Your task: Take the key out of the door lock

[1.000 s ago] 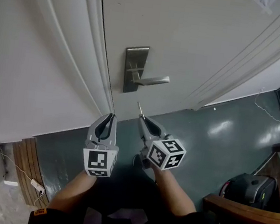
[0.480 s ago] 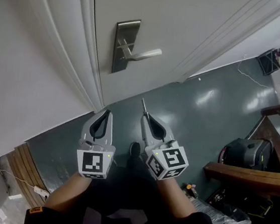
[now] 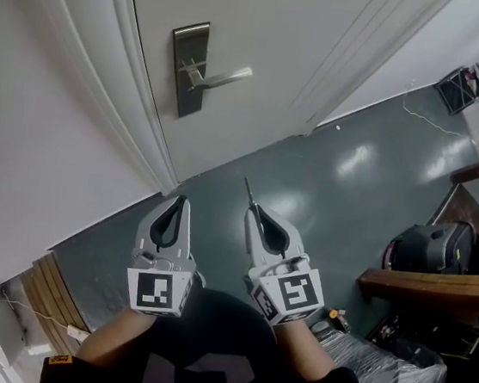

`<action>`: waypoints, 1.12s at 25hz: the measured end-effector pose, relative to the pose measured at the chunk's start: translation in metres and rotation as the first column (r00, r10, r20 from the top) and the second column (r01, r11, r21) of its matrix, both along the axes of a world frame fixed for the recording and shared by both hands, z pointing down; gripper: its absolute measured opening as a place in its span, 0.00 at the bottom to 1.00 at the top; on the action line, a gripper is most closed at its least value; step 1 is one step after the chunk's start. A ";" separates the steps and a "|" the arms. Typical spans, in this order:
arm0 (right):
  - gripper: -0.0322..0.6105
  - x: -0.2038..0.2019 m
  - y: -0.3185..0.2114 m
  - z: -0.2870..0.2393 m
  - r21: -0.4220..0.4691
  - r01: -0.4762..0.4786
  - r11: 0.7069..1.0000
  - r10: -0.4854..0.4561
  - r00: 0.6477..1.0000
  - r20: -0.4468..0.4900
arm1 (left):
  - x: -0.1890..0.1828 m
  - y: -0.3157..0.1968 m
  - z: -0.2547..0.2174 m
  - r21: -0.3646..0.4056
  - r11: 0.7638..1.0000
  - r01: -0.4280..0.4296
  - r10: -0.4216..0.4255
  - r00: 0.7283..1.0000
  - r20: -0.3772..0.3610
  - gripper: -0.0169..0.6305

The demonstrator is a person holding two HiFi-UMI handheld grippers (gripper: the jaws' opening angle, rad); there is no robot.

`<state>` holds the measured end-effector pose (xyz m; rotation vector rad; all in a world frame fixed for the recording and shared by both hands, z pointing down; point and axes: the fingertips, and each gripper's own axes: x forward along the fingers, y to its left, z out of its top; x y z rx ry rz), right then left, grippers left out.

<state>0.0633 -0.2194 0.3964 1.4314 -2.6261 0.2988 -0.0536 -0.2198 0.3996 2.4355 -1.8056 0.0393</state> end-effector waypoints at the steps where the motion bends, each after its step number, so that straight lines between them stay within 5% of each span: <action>1: 0.07 0.007 0.007 -0.002 0.003 -0.009 1.000 0.009 1.000 0.003 | 0.005 0.006 0.001 0.000 1.000 0.000 0.000 1.000 0.006 0.05; 16: 0.07 0.085 0.137 -0.009 0.038 0.031 0.999 -0.031 1.000 -0.004 | 0.095 0.148 -0.023 0.031 0.999 0.043 -0.044 0.998 0.041 0.05; 28: 0.07 0.083 0.200 -0.015 0.031 -0.004 1.000 0.005 1.000 -0.026 | 0.083 0.212 -0.026 0.013 0.999 0.052 -0.053 0.994 0.091 0.05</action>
